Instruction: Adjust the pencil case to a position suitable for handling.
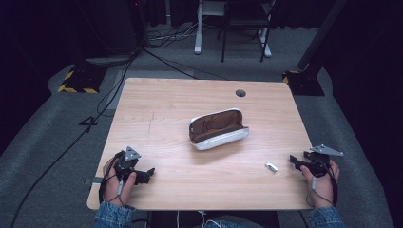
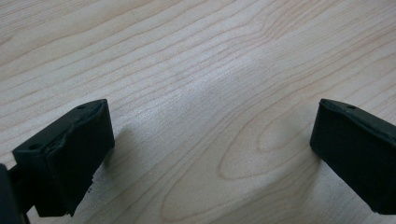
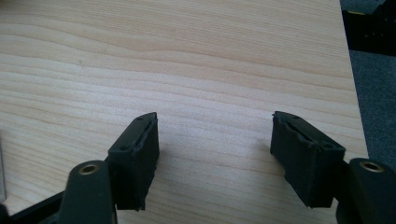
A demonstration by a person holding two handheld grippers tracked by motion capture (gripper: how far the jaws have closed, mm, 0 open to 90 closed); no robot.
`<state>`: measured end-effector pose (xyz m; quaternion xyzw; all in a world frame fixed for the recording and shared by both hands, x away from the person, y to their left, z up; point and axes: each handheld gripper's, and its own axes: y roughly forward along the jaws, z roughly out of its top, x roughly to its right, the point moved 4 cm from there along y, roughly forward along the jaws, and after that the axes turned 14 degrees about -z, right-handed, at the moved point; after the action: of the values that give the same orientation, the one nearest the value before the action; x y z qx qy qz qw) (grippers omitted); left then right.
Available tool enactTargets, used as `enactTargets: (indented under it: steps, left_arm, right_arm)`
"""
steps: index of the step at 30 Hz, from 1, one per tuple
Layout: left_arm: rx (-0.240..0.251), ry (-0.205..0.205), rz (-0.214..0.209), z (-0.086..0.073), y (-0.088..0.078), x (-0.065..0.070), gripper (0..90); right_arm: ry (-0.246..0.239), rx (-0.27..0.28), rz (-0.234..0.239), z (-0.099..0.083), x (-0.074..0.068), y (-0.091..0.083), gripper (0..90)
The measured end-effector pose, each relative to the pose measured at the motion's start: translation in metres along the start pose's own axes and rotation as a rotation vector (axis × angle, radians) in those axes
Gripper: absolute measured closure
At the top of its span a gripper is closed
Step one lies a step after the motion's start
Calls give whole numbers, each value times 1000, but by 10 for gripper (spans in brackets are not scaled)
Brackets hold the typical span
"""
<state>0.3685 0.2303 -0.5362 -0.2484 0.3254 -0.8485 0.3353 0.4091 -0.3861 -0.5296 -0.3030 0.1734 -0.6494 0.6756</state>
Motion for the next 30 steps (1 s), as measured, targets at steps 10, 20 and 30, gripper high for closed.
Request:
enactTargets:
  steps: [10,20,30]
  left_arm:
    - [-5,6,-2,4,5,5,1]
    - [-4,3,-1,4,5,6,1]
    - [-3,12,-8,5,6,5,1]
  right_arm:
    - [16,-3,-13,0,0,-1,360]
    - [45,23,5,8,4,-27,372]
    - [51,52,120,10,-7,-62,357]
